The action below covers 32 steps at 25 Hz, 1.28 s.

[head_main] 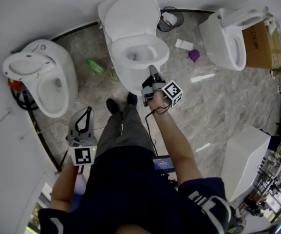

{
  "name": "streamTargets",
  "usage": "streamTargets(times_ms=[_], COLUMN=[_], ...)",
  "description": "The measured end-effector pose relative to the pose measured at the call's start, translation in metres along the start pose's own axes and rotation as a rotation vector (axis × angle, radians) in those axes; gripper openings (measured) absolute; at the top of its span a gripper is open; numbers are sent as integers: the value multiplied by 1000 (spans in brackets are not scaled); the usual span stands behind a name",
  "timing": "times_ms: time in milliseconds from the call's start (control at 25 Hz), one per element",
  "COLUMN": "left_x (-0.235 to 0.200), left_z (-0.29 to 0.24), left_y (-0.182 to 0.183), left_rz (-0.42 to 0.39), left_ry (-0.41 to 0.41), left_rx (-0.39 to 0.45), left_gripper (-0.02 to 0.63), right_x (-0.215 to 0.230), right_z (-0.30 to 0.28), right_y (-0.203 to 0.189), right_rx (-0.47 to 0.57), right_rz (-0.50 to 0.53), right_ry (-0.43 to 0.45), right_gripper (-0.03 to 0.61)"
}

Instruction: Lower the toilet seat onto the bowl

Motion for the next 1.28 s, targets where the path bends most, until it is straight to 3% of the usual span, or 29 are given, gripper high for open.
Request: streamTargets(times_ms=[520, 1280], left_x=[0, 10], left_z=[-1, -7], left_y=[-22, -34], left_rz=[4, 6], left_ry=[-35, -88], left_rx=[-33, -29], left_gripper=[26, 26], right_x=[19, 80], right_z=[-5, 17], right_y=[4, -1], right_rx=[14, 14], right_rz=[-23, -37], right_ry=[-8, -110], right_gripper=[101, 109])
Point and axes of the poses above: the fingertips, and each gripper's own axes: z backward along the fingers, x to its right, y out of its top, the point moved 5 cm from there along z, backward along the fingers, and after that the axes turned 8 degrees about -y, right-handed, at the moved point
